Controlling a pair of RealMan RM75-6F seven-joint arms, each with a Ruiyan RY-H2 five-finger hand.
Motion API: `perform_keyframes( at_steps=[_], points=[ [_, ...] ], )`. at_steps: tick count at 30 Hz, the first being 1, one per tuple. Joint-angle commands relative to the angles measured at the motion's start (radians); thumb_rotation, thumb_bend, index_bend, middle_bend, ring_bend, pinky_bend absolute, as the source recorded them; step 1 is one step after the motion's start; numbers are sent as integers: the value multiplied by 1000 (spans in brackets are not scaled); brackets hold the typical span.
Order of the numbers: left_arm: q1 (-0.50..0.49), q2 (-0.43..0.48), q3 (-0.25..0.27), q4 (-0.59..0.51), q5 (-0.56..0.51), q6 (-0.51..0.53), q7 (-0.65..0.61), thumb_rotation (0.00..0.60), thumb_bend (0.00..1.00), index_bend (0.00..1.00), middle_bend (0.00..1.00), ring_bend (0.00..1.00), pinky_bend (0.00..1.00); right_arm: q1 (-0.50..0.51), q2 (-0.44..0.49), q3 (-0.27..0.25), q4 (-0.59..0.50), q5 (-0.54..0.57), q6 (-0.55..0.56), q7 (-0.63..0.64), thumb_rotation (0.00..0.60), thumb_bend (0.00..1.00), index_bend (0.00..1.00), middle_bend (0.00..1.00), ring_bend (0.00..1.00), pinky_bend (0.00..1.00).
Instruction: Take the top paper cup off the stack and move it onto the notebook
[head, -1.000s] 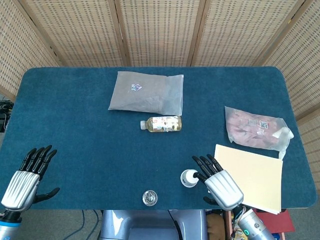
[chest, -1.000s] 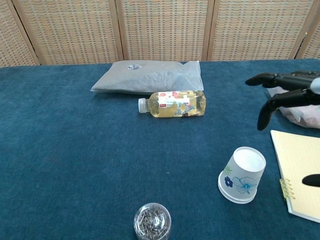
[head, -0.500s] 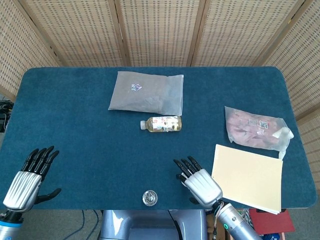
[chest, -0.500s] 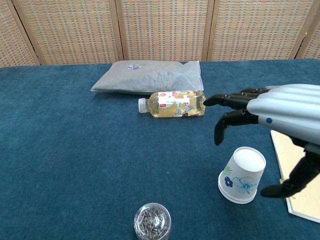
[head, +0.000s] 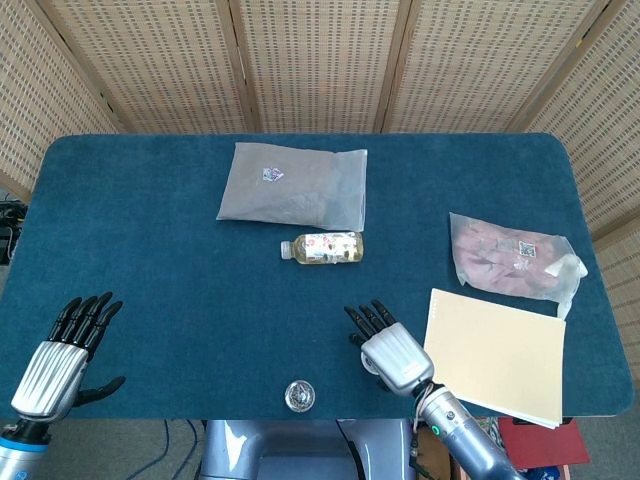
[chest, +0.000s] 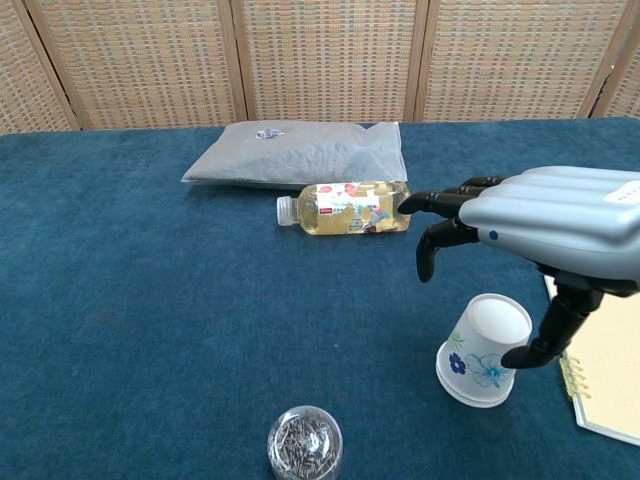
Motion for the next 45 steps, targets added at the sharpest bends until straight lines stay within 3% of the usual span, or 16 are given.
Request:
perform_keyframes(
  at_steps=[1, 16, 45],
  points=[
    [0, -1, 1, 0, 0, -2, 2, 600, 149, 0, 0, 0, 0, 18, -6, 1, 9, 26, 17, -16, 600, 179, 287, 0, 0, 0],
    [-2, -2, 1, 1, 1, -1, 0, 600, 150, 0, 0, 0, 0, 74, -15, -38, 15, 113, 92, -78, 600, 178, 310, 0, 0, 0],
    [-2, -3, 1, -1, 1, 0, 0, 600, 149, 0, 0, 0, 0, 138, -25, -90, 60, 168, 140, -42, 600, 179, 352, 26, 0, 0]
  ],
)
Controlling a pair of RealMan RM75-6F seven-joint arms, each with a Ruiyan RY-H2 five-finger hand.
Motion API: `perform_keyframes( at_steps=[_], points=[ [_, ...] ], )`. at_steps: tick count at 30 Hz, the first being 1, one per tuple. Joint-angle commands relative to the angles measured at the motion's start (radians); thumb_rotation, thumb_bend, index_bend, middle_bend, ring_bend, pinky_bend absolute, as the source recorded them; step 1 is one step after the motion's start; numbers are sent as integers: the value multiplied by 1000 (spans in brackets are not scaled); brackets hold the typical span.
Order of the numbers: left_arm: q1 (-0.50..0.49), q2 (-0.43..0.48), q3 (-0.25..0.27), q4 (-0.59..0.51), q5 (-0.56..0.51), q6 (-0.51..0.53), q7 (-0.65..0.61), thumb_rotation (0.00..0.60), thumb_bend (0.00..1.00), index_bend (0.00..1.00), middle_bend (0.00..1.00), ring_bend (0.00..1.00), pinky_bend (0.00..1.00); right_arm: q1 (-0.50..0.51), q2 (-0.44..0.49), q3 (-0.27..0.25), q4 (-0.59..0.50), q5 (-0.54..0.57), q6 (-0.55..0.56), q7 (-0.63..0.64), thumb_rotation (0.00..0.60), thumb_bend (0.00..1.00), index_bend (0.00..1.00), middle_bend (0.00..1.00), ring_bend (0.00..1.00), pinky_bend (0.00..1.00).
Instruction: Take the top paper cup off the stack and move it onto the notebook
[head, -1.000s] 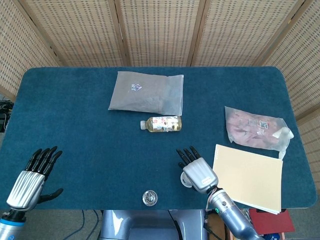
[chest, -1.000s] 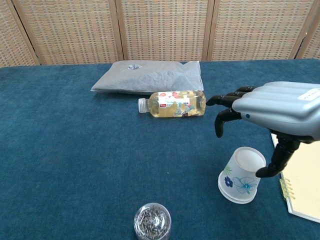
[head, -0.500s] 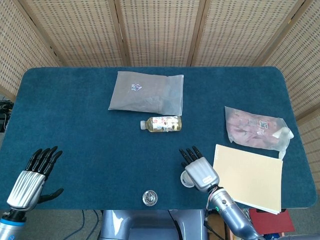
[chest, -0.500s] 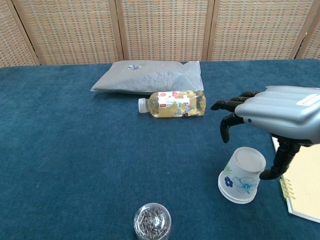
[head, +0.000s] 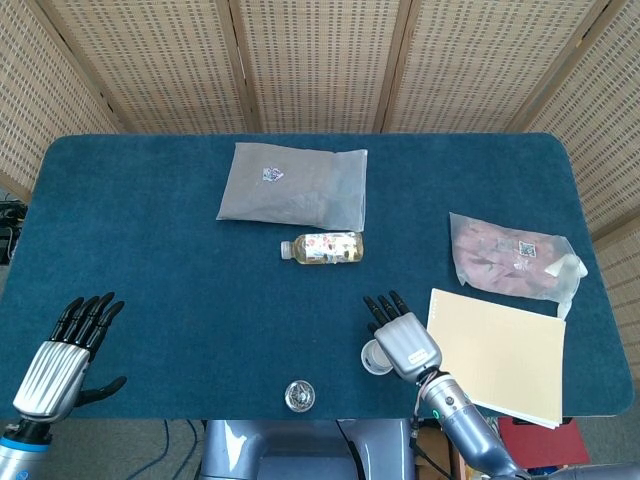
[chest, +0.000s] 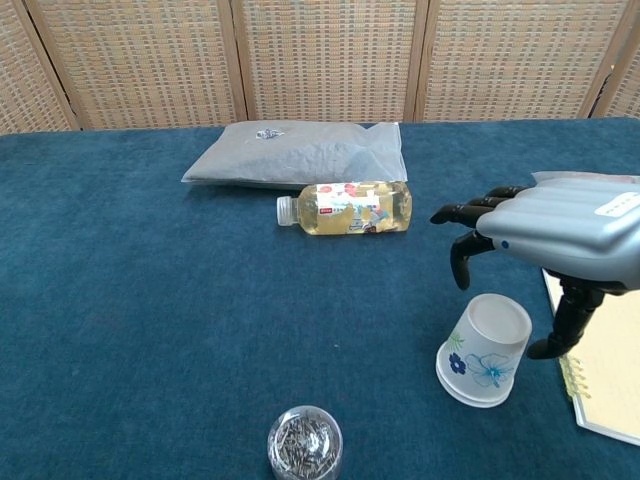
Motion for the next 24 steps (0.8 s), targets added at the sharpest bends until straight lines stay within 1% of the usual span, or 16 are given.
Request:
perform_keyframes(
  at_steps=[1, 12, 18, 24],
  points=[
    [0, 0, 0, 0, 0, 0, 0, 600, 149, 0, 0, 0, 0, 3, 0, -4, 0, 0, 2, 5, 600, 179, 354, 28, 0, 0],
    [-1, 0, -1, 1, -2, 0, -1, 600, 149, 0, 0, 0, 0, 16, -7, -26, 3, -9, 16, 17, 600, 179, 360, 32, 0, 0],
    [0, -1, 0, 1, -1, 1, -1, 600, 149, 0, 0, 0, 0, 23, -8, -31, 3, -8, 25, 17, 600, 179, 409, 46, 0, 0],
    [-1, 0, -1, 1, -2, 1, -3, 600, 149, 0, 0, 0, 0, 28, -9, -35, 2, -4, 30, 21, 600, 179, 425, 53, 0, 0]
  ],
)
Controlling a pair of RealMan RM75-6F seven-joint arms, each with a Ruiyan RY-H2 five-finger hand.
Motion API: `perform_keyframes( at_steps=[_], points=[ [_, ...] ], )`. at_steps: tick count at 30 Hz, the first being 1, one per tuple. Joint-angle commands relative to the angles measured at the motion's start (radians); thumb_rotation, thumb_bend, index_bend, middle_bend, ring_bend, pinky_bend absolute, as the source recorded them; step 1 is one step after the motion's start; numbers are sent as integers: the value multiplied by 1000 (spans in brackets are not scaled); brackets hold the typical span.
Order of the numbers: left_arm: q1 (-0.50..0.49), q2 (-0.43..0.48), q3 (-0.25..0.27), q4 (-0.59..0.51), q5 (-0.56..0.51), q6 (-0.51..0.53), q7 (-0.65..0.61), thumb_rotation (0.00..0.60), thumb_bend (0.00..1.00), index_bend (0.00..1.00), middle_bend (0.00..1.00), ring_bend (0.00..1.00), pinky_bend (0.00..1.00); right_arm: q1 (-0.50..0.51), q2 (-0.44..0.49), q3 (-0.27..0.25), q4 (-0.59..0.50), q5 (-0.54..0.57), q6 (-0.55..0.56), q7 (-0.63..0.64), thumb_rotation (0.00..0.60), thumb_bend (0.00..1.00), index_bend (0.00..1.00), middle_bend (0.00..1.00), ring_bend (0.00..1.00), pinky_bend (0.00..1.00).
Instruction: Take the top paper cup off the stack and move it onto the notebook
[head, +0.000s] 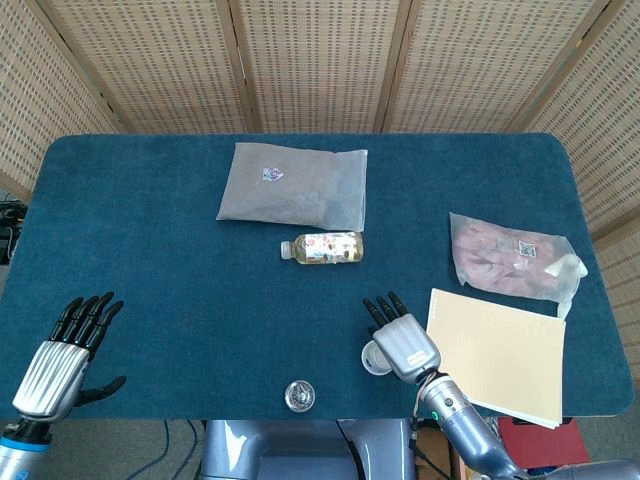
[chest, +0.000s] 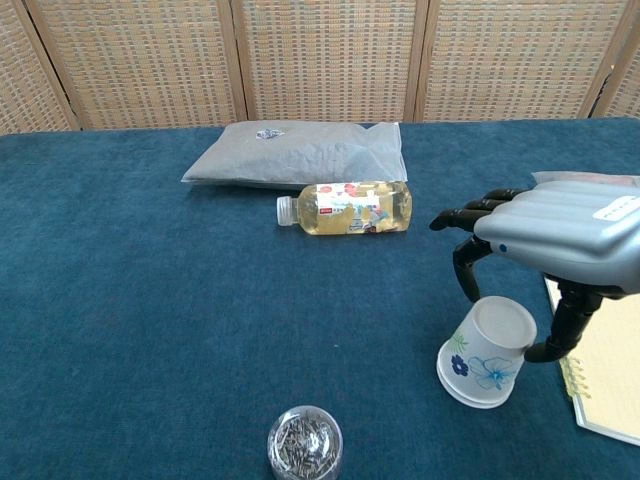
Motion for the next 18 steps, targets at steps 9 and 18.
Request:
perform_keyframes(
  at_steps=[9, 18],
  points=[
    [-1, -1, 0, 0, 0, -1, 1, 600, 148, 0, 0, 0, 0, 13, 1, -6, -9, 1, 12, -8, 600, 178, 456, 66, 0, 0],
    [1, 1, 0, 0, 0, 3, -3, 600, 149, 0, 0, 0, 0, 43, 12, -4, -56, 34, 40, -81, 600, 179, 468, 69, 0, 0]
  ],
)
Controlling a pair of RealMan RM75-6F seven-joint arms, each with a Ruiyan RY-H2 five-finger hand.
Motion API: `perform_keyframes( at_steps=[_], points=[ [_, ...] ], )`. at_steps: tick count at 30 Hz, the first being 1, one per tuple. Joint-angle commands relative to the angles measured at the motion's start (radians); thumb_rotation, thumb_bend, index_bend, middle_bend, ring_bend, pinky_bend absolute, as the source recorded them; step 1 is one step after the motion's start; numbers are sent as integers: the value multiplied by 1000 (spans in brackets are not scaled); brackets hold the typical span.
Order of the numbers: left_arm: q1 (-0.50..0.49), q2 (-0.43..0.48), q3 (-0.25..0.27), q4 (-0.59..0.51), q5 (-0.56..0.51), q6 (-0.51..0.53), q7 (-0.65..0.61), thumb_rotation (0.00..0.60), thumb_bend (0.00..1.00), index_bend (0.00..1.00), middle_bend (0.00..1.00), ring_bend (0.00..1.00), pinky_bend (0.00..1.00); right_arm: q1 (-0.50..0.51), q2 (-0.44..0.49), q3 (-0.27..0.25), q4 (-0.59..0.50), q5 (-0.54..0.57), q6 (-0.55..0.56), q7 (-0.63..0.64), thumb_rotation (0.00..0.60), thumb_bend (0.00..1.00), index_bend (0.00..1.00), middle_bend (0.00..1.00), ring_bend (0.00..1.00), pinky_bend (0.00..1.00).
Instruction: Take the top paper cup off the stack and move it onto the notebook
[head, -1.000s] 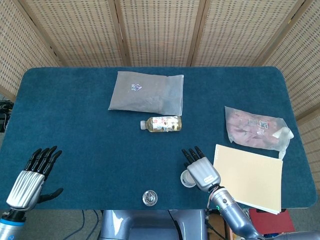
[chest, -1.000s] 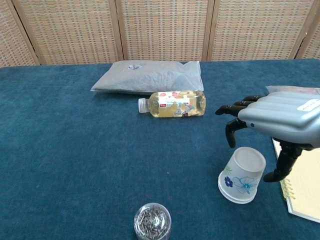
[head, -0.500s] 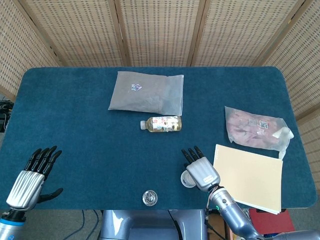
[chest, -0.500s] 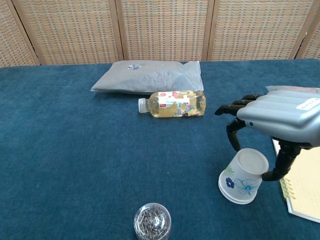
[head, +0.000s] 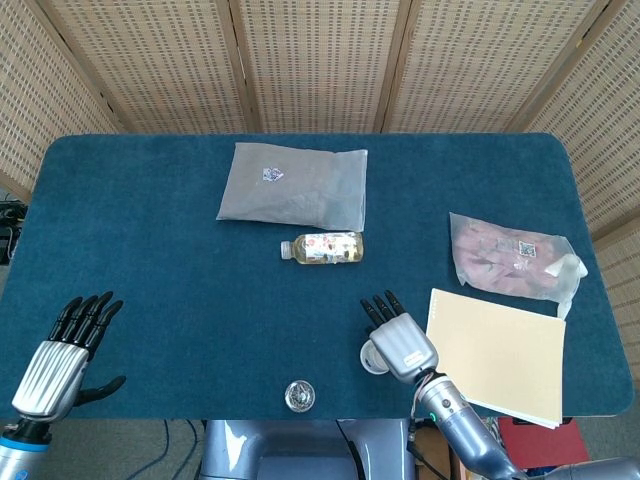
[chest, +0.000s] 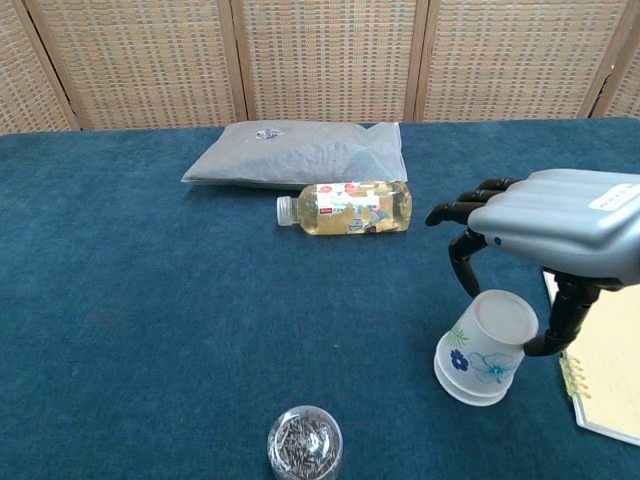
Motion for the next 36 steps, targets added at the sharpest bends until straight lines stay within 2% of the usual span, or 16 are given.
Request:
perform_keyframes(
  at_steps=[1, 12, 21, 28, 36],
  points=[
    [0, 0, 0, 0, 0, 0, -1, 600, 148, 0, 0, 0, 0, 15, 5, 4, -19, 23, 10, -29, 600, 179, 468, 69, 0, 0],
    [-1, 1, 0, 2, 0, -1, -2, 600, 149, 0, 0, 0, 0, 70, 19, 35, -44, 128, 44, -103, 600, 179, 476, 69, 0, 0],
    [-1, 1, 2, 0, 4, -1, -2, 600, 149, 0, 0, 0, 0, 151, 65, 63, -144, 282, 60, -195, 600, 179, 477, 63, 0, 0],
    [-2, 2, 1, 5, 5, 2, -14, 600, 148, 0, 0, 0, 0, 202, 87, 105, -196, 383, 77, -191, 600, 178, 478, 61, 0, 0],
    [-5, 1, 0, 6, 3, -4, -14, 600, 149, 0, 0, 0, 0, 261, 138, 155, -217, 493, 40, -133, 600, 179, 480, 57, 0, 0]
  ],
)
